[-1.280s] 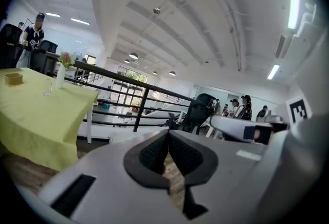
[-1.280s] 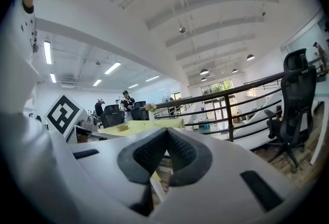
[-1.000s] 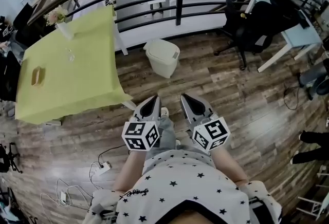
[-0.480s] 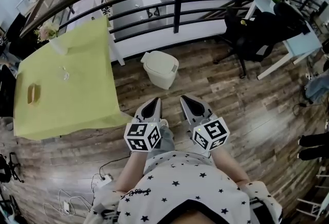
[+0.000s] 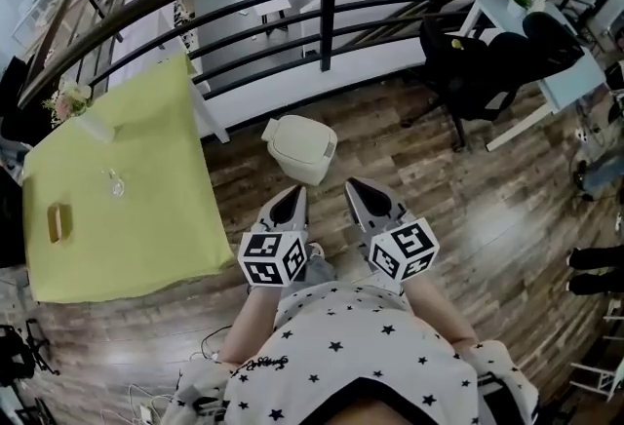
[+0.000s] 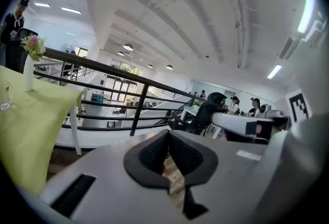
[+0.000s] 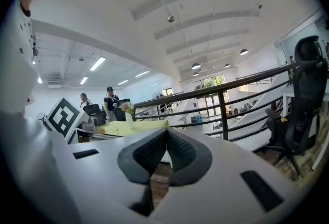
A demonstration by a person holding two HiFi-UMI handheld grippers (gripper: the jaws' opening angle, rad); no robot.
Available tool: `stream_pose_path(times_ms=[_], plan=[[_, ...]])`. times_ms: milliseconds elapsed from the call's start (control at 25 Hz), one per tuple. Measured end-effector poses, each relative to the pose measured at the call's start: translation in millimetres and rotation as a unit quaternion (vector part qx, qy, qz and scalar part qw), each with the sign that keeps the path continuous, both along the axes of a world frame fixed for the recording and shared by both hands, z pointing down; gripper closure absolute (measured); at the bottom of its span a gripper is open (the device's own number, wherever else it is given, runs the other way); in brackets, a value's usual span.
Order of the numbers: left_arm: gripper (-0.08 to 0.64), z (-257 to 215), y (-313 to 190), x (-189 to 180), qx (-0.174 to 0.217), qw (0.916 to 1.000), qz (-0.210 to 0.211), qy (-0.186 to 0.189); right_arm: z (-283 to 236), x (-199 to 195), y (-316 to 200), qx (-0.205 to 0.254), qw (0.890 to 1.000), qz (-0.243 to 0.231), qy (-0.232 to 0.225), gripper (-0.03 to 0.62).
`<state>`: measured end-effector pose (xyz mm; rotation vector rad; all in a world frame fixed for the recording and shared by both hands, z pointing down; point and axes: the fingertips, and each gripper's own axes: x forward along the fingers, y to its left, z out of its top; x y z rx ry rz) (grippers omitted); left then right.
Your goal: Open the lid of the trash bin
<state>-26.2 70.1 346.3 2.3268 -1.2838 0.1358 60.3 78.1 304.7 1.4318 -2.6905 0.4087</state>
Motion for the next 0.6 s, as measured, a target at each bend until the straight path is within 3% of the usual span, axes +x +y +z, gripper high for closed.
stream_pose_path(times_ms=[360, 600], plan=[[0.548, 21.7, -80.9, -22.7, -0.013, 0.9996, 0.024, -0.002, 21.0, -23.9, -86.8, -0.018, 1.0, 0.02, 0.005, 0.598], [0.548, 37.6, -111.1, -25.8, -0.033, 0.9989, 0.032, -0.012, 33.5, -19.4, -122.0, -0.038, 0.999, 0.035, 0.009, 0.598]])
